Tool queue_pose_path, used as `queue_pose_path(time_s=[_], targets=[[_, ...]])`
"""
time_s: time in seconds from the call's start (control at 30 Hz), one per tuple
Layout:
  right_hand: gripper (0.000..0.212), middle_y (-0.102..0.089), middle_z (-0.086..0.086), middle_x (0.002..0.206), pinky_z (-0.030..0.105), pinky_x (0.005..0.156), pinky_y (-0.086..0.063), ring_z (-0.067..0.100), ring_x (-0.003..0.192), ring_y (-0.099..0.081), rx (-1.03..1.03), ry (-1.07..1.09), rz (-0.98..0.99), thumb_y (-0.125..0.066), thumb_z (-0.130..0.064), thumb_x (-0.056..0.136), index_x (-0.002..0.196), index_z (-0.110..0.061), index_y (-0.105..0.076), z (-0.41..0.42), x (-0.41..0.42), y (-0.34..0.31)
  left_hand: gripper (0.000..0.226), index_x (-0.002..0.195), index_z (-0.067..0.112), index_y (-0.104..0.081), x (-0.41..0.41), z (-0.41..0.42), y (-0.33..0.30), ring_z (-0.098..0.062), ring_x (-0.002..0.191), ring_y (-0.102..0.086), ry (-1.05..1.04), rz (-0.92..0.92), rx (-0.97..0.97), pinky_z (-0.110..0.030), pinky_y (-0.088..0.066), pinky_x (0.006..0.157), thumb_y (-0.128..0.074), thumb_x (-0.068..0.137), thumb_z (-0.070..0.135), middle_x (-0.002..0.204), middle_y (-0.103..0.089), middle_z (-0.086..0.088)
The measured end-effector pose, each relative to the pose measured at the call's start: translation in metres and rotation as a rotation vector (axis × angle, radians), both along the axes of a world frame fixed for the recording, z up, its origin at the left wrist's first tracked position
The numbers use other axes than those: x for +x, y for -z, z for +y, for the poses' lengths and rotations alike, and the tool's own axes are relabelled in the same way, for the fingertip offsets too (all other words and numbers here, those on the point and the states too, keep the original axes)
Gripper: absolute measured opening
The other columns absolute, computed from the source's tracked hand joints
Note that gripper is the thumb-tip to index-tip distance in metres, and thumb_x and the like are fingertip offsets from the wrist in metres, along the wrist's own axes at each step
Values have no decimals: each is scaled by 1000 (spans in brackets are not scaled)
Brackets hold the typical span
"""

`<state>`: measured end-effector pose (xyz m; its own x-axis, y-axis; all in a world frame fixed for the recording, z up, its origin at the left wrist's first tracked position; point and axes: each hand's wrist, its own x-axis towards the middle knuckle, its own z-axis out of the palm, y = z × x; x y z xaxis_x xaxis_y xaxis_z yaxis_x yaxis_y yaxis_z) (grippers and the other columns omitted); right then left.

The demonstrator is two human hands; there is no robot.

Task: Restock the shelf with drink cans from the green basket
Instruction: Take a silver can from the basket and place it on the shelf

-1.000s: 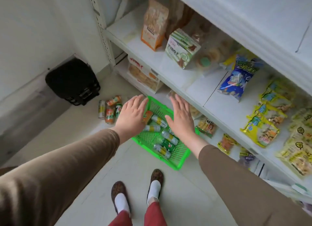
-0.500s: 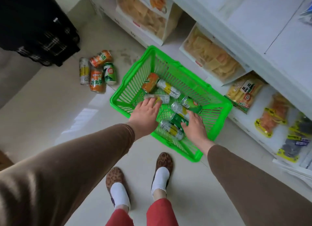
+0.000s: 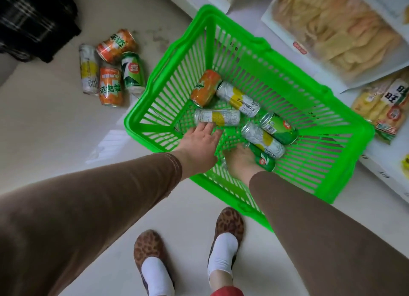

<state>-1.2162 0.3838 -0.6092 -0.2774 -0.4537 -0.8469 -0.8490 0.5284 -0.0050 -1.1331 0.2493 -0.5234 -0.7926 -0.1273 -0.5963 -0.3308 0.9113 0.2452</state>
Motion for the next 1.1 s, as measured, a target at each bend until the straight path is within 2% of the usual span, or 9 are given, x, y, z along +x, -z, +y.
queue_pose_path(time_s=[0.13,0.23,0.33,0.43,0.6,0.87,0.97,1.03,1.1], targets=[[40,-47,11,146,40,110,-39,30,144,-30,21,-56,51,-58,-19,96,136,-13,-54,-7,-3,-4,81,154,17,-19,0,-2,-4,-30,143,-19,-11,39,9,-47,-27,113,-60,89,43,157,-19,-11],[41,-56,11,133,38,99,-47,28,131,-45,-61,25,44,-64,-16,91,131,-12,-56,6,-10,-36,80,153,18,-22,0,-7,-25,-30,142,-21,-58,42,20,-45,-27,113,-63,87,41,157,-20,-11],[46,-66,8,118,32,79,-49,28,110,-63,-180,180,50,-74,-21,84,125,-19,-54,19,-19,-89,78,151,18,-24,0,-13,-62,-30,142,-22,-95,52,25,-45,-29,113,-63,87,39,156,-22,-11],[61,-67,6,118,35,79,-49,29,107,-65,-359,423,60,-83,-34,77,129,-24,-53,16,-29,-163,77,149,17,-26,-1,-19,-119,-30,141,-24,-136,80,20,-45,-30,113,-63,86,39,156,-24,-11],[69,-68,2,121,35,88,-49,24,110,-62,-745,784,-14,-90,-33,70,130,-23,-57,-21,-47,-329,81,149,17,-26,-1,-41,-256,-29,137,-30,-167,198,-28,-42,-34,109,-65,82,41,150,-31,-9],[64,-56,-11,112,23,87,-46,0,99,-55,-1096,854,32,-81,-45,69,125,-52,-51,-76,-52,-629,86,152,15,-24,5,-93,-525,-28,136,-32,-202,448,-88,-40,-36,107,-65,82,43,147,-36,-9],[47,-65,-4,106,37,73,-58,12,85,-65,-1232,1025,-35,-83,-44,67,107,-40,-59,-86,-55,-717,91,153,14,-22,4,-113,-609,-28,135,-34,-189,562,-113,-40,-37,107,-69,79,40,147,-36,-8],[38,-67,4,101,33,59,-60,11,66,-65,-1345,1126,-128,-85,-29,76,105,-30,-59,-90,-60,-763,93,153,13,-22,-2,-126,-657,-30,132,-36,-199,641,-116,-42,-39,106,-70,79,40,148,-36,-8],[38,-69,14,106,29,53,-56,14,61,-67,-1418,1231,-222,-83,-26,82,108,-20,-56,-94,-68,-798,93,153,13,-20,-11,-137,-695,-31,133,-36,-218,703,-113,-43,-38,106,-71,80,39,149,-34,-8]])
